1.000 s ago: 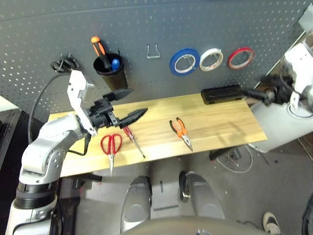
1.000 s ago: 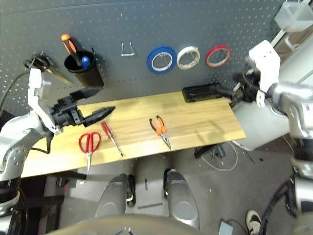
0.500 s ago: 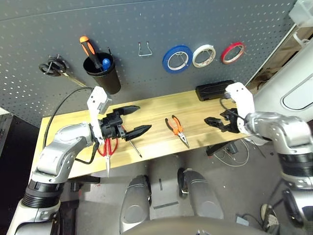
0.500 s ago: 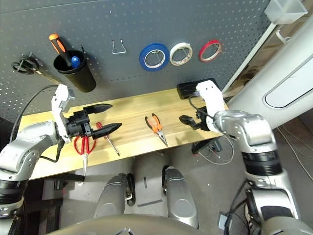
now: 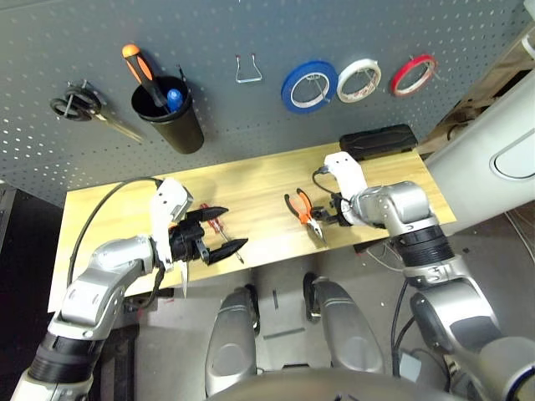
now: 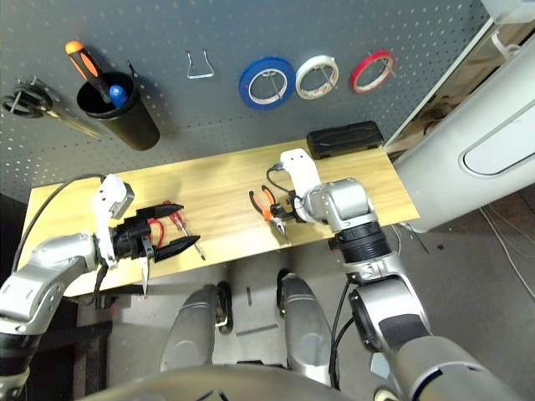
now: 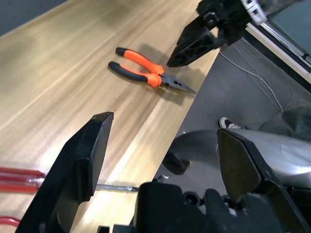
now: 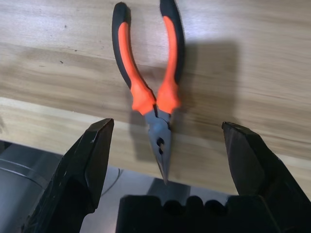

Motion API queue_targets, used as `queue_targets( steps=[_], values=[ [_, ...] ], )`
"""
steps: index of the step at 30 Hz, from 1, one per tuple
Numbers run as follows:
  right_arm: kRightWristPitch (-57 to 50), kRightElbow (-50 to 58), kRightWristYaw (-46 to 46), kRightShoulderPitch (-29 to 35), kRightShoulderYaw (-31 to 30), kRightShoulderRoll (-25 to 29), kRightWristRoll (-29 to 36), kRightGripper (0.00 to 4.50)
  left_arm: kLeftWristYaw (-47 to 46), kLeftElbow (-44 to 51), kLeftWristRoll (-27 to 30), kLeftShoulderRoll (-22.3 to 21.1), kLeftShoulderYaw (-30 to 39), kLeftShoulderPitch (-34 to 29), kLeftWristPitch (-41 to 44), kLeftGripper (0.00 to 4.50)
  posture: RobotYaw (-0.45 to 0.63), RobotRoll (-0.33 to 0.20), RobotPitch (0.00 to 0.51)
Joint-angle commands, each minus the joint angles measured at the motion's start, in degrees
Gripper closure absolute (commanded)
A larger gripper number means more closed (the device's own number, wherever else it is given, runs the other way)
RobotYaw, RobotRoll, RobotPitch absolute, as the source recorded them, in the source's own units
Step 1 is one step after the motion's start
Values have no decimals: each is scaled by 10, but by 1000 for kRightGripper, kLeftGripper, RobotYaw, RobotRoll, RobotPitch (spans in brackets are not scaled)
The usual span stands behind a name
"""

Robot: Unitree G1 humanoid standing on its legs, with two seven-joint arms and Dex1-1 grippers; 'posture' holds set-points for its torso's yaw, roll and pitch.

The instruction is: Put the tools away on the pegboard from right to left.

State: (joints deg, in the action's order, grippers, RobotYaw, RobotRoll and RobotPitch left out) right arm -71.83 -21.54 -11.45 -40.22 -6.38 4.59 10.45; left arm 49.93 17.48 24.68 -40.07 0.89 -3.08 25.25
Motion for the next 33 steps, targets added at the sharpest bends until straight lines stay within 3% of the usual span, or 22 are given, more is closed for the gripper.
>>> queue_targets(
  steps=[1,17,20,25,29,33],
  values=[
    [24,-52,5,-13,-10,-18,-14,46,9,17,4,-3,-6,-22,5,0,-23,0,300],
    [176,-273,3,-55,-19,-67,-70,46,1,38,12,14,-3,-71,4,0,38,0,308],
    [198,-302,0,-61,-15,-70,-74,686,-6,40,8,21,-1,-76,-1,0,56,0,296],
    [208,-298,-19,-65,-18,-60,-83,2429,-10,37,16,22,14,-75,-2,0,66,0,274],
    [167,-212,-59,-46,-34,-27,-84,2470,-12,38,37,24,42,-57,1,0,67,0,252],
    [105,-29,-124,2,-58,33,-63,2470,3,50,60,9,70,-42,5,0,84,0,219]
  ],
)
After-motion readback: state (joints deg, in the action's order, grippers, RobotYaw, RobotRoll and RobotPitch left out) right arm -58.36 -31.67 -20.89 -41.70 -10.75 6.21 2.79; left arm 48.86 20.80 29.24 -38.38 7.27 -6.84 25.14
